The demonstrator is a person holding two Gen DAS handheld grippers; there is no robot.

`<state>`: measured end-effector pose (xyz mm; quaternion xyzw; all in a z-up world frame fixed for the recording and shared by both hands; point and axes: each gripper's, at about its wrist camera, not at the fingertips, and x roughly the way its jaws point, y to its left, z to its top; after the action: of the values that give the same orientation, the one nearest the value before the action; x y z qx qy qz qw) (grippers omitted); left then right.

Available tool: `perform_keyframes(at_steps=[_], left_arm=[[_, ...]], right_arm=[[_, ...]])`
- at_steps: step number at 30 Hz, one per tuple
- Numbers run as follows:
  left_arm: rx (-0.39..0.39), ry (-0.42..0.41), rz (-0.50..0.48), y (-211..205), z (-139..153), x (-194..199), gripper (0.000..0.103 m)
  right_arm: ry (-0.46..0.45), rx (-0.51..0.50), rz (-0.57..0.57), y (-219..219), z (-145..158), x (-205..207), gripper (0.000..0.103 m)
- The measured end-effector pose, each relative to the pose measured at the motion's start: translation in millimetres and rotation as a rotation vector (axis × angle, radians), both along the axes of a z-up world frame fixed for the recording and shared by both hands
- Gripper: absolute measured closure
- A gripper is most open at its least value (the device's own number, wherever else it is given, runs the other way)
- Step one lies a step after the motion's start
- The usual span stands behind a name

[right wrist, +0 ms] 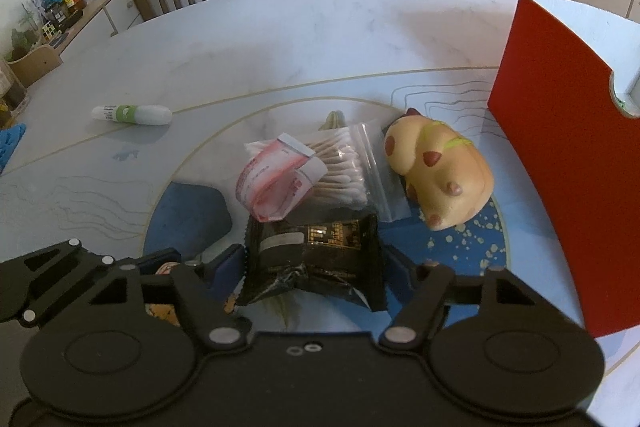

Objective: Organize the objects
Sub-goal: 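Grasp the cartoon plush with the left tool while the right tool grasps the black snack bag, then carry the plush with the left tool while the right tool carries the black bag over the box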

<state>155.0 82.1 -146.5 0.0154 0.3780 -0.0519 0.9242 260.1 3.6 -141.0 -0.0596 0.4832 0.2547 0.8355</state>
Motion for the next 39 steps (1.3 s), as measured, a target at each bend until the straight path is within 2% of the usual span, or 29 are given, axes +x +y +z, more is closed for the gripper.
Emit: perform_keyframes(at_steps=[2, 8, 16, 28, 39], left_arm=[[0.009, 0.000, 0.004, -1.0, 0.3, -0.4, 0.051], [0.012, 0.008, -0.002, -3.4, 1.8, -3.5, 0.052], [-0.015, 0.017, -0.019, -8.1, 10.9, -15.7, 0.052], [-0.074, 0.007, -0.064, -27.0, 42.6, -30.8, 0.052], [-0.106, -0.022, -0.120, -56.8, 75.5, -28.1, 0.052]], right_arm=[[0.004, 0.006, -0.003, -3.0, 0.7, -1.4, 0.041], [0.009, 0.018, -0.015, -14.0, 4.3, -9.8, 0.045], [0.003, 0.041, -0.048, -41.7, 20.2, -25.8, 0.045], [-0.024, 0.079, -0.063, -79.0, 56.3, -55.2, 0.045], [-0.029, 0.109, -0.100, -127.9, 81.4, -73.7, 0.045]])
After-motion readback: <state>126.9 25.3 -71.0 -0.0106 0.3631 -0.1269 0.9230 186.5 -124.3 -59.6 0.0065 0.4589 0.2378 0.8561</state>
